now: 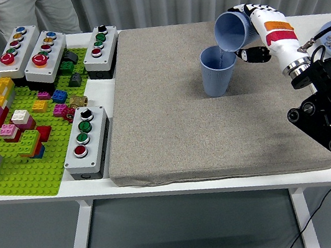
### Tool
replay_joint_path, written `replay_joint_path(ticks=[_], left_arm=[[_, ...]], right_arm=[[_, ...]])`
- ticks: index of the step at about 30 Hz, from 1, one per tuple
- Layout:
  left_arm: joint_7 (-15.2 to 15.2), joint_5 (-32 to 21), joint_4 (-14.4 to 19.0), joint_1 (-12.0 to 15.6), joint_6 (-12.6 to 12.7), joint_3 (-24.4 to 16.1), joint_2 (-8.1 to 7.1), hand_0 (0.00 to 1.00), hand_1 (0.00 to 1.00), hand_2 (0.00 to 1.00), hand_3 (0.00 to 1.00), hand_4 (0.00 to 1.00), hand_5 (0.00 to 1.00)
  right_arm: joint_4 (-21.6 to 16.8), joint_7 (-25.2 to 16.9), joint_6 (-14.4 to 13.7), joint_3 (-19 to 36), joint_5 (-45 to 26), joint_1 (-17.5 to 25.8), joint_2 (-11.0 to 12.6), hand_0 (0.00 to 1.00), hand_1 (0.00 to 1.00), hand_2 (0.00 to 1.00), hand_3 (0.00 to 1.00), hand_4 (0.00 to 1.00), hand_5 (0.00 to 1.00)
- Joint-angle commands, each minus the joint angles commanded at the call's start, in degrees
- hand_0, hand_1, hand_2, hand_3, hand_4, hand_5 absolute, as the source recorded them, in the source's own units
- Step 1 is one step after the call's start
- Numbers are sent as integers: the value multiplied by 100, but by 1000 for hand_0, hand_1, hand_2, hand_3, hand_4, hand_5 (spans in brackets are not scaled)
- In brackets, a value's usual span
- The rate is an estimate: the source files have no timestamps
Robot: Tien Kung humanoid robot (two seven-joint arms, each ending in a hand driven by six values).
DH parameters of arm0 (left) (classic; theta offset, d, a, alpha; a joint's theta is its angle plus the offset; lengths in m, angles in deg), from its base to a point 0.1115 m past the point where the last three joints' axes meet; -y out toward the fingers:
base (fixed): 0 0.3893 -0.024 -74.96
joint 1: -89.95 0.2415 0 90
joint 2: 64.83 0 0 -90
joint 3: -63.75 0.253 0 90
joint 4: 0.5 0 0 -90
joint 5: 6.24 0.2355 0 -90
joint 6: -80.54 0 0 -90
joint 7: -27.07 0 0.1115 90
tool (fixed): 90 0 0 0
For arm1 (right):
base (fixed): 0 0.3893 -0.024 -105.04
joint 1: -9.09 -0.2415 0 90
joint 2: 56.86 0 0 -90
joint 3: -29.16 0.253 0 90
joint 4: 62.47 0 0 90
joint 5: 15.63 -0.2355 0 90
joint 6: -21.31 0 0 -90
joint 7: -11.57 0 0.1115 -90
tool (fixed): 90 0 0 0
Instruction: Pick cup pour cup place
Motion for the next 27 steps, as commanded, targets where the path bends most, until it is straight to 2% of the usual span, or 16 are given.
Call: replay_joint_path(ticks=[27], left_arm=[[-5, -27, 0, -29, -1, 21, -2, 772, 765, 821, 684, 511, 998]], right_arm=[[38, 49, -128, -128, 318, -92, 10, 799, 659, 548, 609, 745, 132]])
